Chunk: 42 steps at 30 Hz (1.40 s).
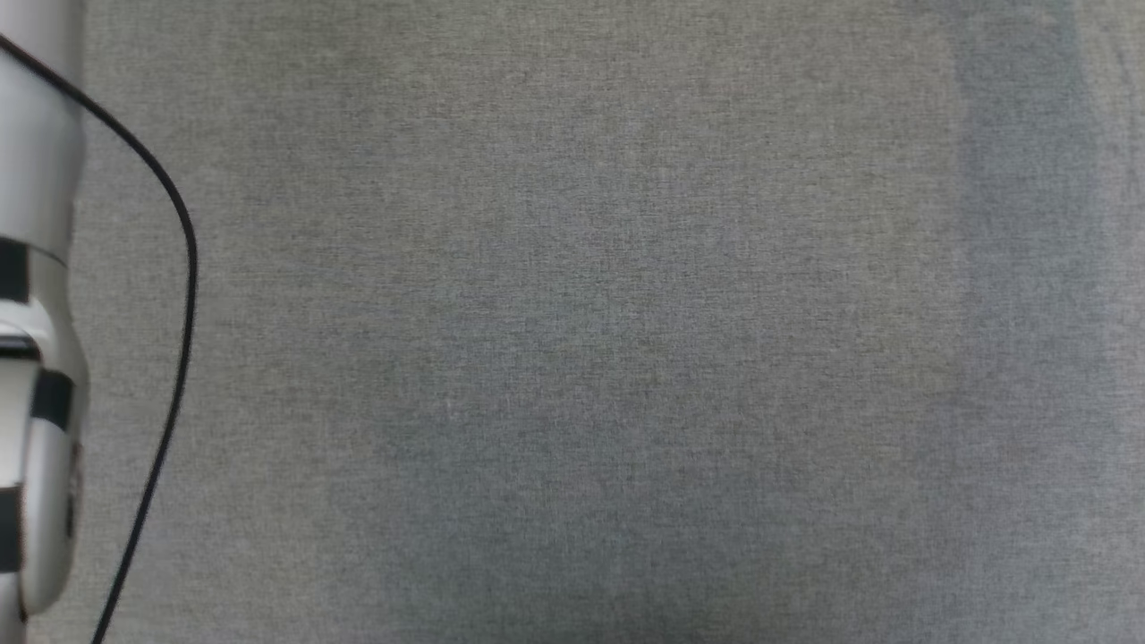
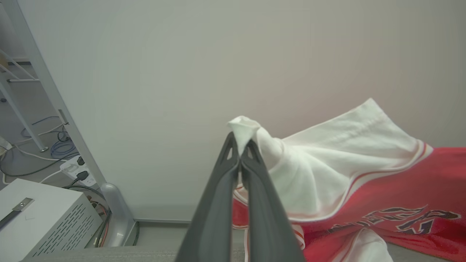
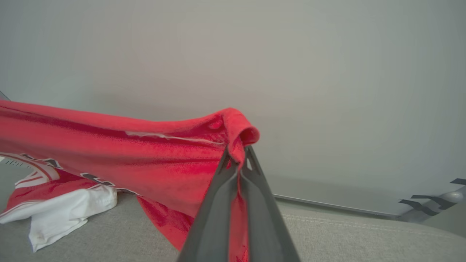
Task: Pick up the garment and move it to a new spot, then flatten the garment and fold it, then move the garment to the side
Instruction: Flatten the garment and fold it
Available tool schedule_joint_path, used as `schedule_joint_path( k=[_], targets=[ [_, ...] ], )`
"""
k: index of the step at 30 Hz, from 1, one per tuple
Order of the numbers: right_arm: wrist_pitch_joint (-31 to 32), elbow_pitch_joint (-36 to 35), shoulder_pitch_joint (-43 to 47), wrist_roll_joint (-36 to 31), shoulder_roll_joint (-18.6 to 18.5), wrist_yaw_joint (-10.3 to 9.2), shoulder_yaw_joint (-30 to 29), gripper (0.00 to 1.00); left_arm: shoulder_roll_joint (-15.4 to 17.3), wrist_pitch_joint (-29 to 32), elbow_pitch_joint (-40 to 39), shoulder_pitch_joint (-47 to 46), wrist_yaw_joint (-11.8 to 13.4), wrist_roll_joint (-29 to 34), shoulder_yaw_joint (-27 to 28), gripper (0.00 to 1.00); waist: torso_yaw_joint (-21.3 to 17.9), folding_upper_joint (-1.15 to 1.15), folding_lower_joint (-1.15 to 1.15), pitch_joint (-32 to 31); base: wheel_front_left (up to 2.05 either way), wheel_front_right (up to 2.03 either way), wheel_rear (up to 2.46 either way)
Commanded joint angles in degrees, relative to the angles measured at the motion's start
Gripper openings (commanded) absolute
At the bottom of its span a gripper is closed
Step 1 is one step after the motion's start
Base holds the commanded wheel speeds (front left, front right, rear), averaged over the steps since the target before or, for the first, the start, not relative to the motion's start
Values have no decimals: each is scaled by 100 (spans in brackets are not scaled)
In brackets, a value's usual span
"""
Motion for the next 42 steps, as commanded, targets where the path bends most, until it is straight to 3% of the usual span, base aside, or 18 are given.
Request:
schedule_joint_path(
  k=[1, 12, 18, 20, 31, 35, 42],
  targets=[
    [-32, -47, 305, 145, -92, -5, 109, 0, 0, -48, -22, 310, -24, -78, -14, 0, 60, 0, -1, -88, 0, 0, 0],
    [-575, -543, 2628, 1150, -469, -5, 831, 0, 178, -89, -1398, 3260, -38, -879, -76, 0, 165, 0, -1, -985, 0, 0, 0],
    [-864, -936, 3793, 1434, -686, -5, 992, 0, 268, -90, -2356, 4895, -2, -847, 126, 0, 221, 0, -1, -1577, 0, 0, 0],
    [-1020, -1217, 4564, 1495, -811, -5, 967, 0, 247, -83, -2881, 5871, 156, -832, 77, 0, 267, 0, -1, -2006, 0, 0, 0],
    [-840, -2193, 6722, 1077, -974, -5, 281, 0, 465, 556, -4849, 8269, 1043, -1212, 208, 0, 307, 0, -1, -2778, 0, 0, 0],
    [-494, -2892, 7683, 758, -842, -5, -369, 0, 598, 890, -5690, 9047, 1447, -1318, 262, 0, 334, 0, -1, -2963, 0, 0, 0],
    [496, -4453, 9158, 113, -266, -5, -1410, 0, 836, 1502, -6691, 10026, 1847, -1462, 183, 0, 266, 0, -1, -3091, 0, 0, 0]
  ],
)
